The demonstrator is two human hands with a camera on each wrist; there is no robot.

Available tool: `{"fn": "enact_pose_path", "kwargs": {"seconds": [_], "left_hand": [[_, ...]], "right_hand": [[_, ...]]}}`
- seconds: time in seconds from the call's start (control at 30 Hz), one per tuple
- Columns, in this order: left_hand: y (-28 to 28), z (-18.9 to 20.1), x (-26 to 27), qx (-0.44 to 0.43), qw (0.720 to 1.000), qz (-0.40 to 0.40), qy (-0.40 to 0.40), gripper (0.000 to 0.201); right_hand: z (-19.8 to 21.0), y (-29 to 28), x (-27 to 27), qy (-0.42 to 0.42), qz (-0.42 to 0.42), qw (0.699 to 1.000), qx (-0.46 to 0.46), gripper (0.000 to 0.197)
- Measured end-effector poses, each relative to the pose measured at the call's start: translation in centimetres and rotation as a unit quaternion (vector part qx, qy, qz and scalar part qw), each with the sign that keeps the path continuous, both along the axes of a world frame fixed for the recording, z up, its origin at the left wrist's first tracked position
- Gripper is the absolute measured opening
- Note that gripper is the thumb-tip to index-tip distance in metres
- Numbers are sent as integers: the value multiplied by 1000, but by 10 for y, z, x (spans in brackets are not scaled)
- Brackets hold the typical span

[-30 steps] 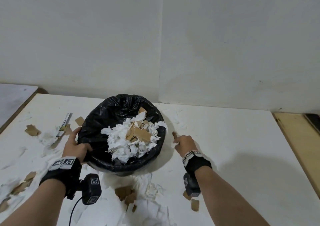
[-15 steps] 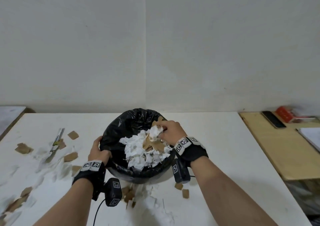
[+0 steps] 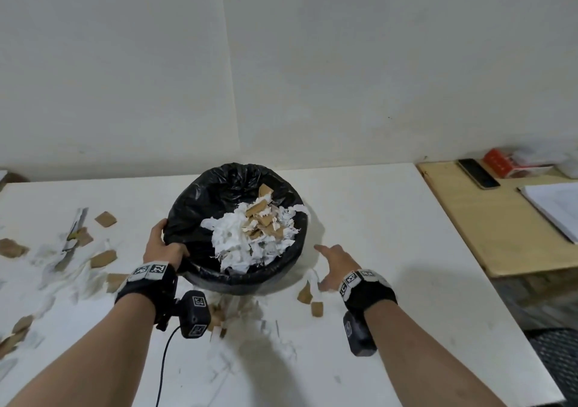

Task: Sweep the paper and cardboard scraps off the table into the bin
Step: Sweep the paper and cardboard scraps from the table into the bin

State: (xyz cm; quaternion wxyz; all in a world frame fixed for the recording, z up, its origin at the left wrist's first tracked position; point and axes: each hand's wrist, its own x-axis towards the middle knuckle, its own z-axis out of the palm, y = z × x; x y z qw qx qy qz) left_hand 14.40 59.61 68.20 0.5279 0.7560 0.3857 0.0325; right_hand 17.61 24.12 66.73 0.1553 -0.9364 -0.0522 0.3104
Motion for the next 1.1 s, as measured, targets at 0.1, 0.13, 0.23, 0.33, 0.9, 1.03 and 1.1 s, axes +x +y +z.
{"fn": "enact_pose_path", "kwargs": {"seconds": [0.1, 0.13, 0.23, 0.33, 0.9, 1.03, 1.1], "left_hand": [[-4, -6, 1, 8, 1000, 5, -2, 89], [-6, -7, 1, 8, 1000, 7, -5, 88], [-11, -8, 0, 10, 1000, 16, -15, 88], [-13, -6, -4, 15, 999, 24, -19, 87], [-17, 2, -33, -31, 998, 42, -30, 85], [-15, 6, -47, -27, 999, 31, -19, 85], [-13, 11, -55, -19, 1000, 19, -10, 86]], "right_hand": [[-33, -1, -19, 58, 88, 992, -70, 119], [-41, 1, -23, 65, 106, 989, -76, 122], [-55, 7, -23, 39, 130, 988, -69, 96], [-51, 12, -19, 13, 206, 976, -74, 66], [-42, -12, -38, -71, 30, 996, 48, 37], [-4, -15, -36, -138, -110, 972, 152, 30], [24, -8, -31, -171, -132, 958, 191, 27]]}}
